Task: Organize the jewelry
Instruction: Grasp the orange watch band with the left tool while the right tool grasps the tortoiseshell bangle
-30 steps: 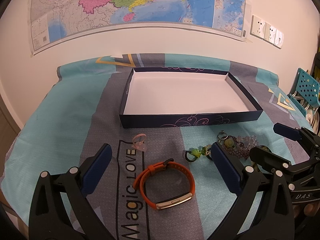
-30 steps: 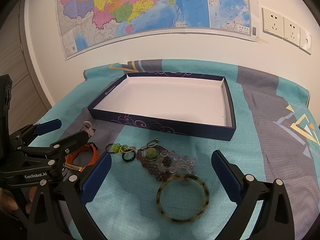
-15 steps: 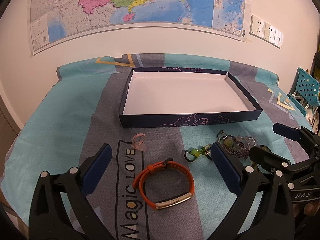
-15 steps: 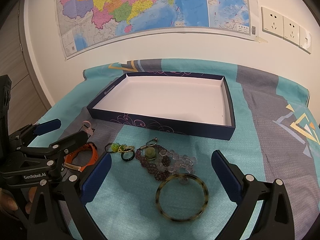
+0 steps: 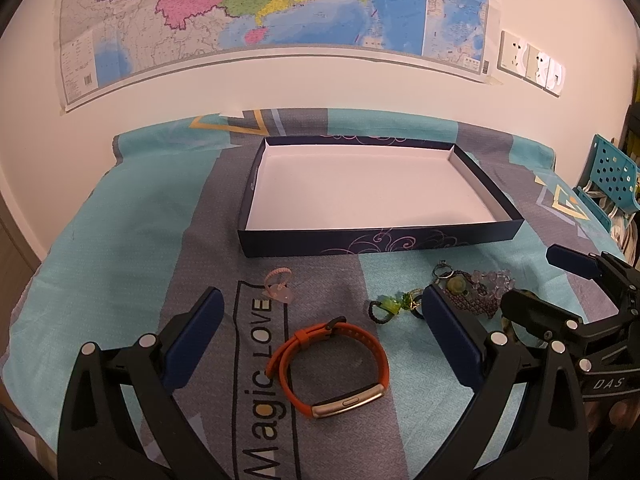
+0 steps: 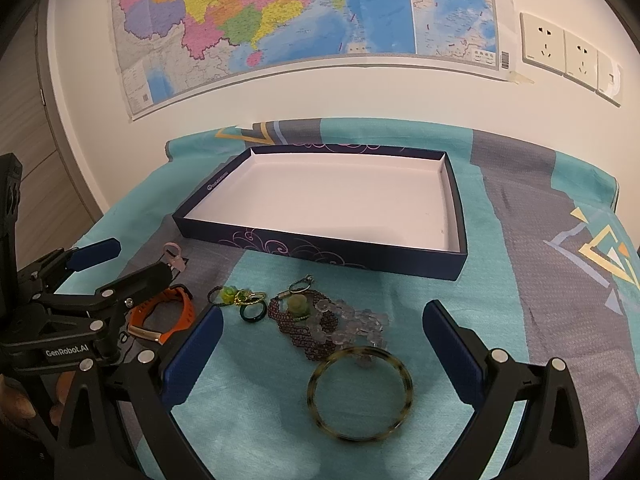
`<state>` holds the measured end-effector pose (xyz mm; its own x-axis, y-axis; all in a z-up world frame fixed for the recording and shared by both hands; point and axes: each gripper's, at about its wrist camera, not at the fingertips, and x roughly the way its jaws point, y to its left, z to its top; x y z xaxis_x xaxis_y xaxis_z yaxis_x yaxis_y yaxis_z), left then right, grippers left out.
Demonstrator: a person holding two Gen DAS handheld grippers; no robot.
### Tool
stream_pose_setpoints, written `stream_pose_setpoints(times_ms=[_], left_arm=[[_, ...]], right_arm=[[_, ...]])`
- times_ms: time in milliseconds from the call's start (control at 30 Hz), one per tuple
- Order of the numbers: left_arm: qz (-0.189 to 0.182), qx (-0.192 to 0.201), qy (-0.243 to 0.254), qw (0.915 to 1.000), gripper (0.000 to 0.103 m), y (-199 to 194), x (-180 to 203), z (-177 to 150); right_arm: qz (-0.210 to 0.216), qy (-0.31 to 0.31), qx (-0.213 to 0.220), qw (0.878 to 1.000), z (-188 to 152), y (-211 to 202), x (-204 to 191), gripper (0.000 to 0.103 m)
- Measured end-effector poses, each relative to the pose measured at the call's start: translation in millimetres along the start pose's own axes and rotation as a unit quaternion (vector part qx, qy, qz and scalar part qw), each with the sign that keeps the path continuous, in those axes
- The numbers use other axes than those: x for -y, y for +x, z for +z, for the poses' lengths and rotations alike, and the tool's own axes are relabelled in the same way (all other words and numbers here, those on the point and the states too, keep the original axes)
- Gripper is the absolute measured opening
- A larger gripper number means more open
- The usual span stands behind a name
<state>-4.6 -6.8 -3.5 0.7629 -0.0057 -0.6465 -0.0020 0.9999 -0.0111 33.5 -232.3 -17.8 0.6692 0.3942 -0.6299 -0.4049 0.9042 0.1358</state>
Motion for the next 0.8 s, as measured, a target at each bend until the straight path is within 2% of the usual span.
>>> stream_pose_setpoints(times_ms=[367,500,667,733,800], left_arm=[[-0.015,-0.002,0.013,0.9998,0.097,-6,-21,-6],[-0.035,-0.008,0.028,0.9989,0.097,-9,-28,-12],[-0.068,-0.04,0.04,0.9961,0.097,-2,-35,-23],[-0.08,-0.052,0.039,0.9947,0.086,2,-36,-26],[-0.092,-0.063,0.038,0.993,0.08,5,-37,-29]], right_arm=[[0.005,0.019,-0.029,0.999,-11,-3,34,0.097],[0.002,0.019,-0.05,0.999,-21,-3,46,0.097],[0.012,0.013,-0.07,0.997,-29,2,51,0.095],[0.022,0.013,-0.071,0.997,-29,2,50,0.092],[0.031,0.012,-0.071,0.997,-28,2,50,0.086]])
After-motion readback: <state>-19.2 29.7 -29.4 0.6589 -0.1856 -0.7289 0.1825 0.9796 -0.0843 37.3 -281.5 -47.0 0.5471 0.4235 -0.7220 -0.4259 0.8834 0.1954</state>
